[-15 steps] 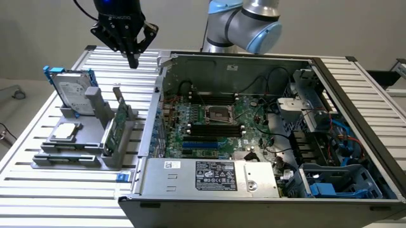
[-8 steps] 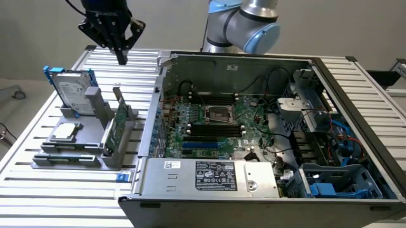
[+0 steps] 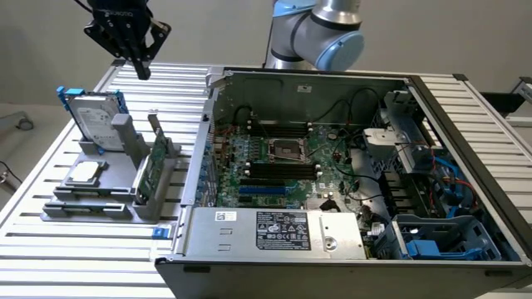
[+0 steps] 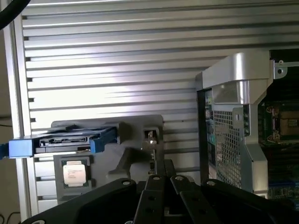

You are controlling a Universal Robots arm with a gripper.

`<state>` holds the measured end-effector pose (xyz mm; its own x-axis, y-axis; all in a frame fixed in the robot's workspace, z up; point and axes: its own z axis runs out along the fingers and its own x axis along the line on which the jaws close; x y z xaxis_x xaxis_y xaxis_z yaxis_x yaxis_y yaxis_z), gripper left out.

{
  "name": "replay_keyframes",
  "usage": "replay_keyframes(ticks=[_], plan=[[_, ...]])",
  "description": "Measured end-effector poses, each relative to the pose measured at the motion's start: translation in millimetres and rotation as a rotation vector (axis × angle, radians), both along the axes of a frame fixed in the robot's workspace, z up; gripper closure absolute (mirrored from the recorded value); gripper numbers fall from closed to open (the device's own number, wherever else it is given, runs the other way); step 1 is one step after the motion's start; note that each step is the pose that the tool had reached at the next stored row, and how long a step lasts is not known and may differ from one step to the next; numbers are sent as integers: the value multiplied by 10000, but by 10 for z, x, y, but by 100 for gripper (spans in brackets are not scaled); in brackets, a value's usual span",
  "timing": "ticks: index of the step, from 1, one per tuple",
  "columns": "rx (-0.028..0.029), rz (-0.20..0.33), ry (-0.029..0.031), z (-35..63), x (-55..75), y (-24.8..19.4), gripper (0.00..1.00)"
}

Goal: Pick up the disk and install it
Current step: 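Reach for the disk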

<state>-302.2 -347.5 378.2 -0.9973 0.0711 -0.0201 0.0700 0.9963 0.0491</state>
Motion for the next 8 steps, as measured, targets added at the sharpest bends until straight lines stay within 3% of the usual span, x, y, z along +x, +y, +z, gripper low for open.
replay_keyframes(ticks=[8], plan=[[0, -1, 4, 3, -358, 32, 89]])
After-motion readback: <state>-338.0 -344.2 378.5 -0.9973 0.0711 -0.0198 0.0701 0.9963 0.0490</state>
